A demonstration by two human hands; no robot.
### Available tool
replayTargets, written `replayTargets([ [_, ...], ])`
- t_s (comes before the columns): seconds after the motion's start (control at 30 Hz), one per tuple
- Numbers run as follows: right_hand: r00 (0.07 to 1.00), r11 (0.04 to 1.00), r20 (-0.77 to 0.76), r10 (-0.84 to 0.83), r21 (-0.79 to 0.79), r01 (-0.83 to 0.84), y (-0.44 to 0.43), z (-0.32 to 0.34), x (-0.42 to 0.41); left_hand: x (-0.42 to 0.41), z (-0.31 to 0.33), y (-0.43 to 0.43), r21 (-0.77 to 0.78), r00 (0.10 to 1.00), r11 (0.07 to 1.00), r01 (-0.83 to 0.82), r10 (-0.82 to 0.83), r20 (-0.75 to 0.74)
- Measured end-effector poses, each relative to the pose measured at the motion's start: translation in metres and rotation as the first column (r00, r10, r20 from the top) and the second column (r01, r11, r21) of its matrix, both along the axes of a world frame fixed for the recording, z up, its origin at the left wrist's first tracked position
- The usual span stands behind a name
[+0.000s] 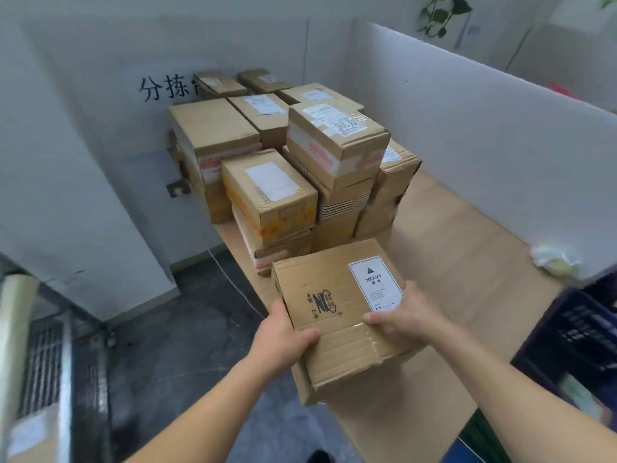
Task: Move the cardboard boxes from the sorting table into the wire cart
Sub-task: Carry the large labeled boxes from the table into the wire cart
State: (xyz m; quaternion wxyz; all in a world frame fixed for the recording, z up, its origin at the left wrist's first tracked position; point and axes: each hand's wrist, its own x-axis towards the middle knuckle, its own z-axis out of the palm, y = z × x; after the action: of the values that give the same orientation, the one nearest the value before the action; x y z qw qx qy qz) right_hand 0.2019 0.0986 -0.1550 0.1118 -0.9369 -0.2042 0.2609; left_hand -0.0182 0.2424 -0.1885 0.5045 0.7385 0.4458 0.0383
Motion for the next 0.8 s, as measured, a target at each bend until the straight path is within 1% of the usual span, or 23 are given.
replayTargets([
  [0.07, 1.0, 1.0, -0.012, -0.004, 0.021, 0.004, 0.008, -0.002, -0.031, -0.03, 0.002, 0.003, -0.022, 0.999, 0.999, -0.036, 0.036, 0.002],
  [0.17, 1.0, 0.999, -0.004, 0.02, 0.05, -0.02, 0.027, -0.003, -0.078, -0.079, 0.005, 0.016, -0.032, 0.994, 0.994, -0.101, 0.1, -0.036],
  [0.33, 0.995, 0.986, -0.013, 0.103, 0.135, -0.1, 0.078, -0.005, -0.156, -0.17, 0.018, 0.058, 0.07, 0.972, 0.975, -0.21, 0.215, -0.092],
  [0.43, 0.981, 0.966, -0.006, 0.192, 0.179, -0.188, 0.123, 0.0, -0.201, -0.226, 0.032, 0.086, 0.131, 0.944, 0.945, -0.3, 0.314, -0.103],
  [0.53, 0.954, 0.928, -0.004, 0.3, 0.234, -0.291, 0.169, 0.011, -0.244, -0.278, 0.045, 0.112, 0.183, 0.901, 0.899, -0.397, 0.42, -0.108],
  [0.6, 0.928, 0.898, 0.014, 0.373, 0.246, -0.365, 0.198, 0.019, -0.27, -0.31, 0.053, 0.126, 0.183, 0.867, 0.865, -0.468, 0.489, -0.094],
  [0.8, 0.818, 0.779, 0.05, 0.573, 0.279, -0.562, 0.282, 0.04, -0.336, -0.384, 0.072, 0.158, 0.199, 0.754, 0.748, -0.633, 0.654, -0.063],
])
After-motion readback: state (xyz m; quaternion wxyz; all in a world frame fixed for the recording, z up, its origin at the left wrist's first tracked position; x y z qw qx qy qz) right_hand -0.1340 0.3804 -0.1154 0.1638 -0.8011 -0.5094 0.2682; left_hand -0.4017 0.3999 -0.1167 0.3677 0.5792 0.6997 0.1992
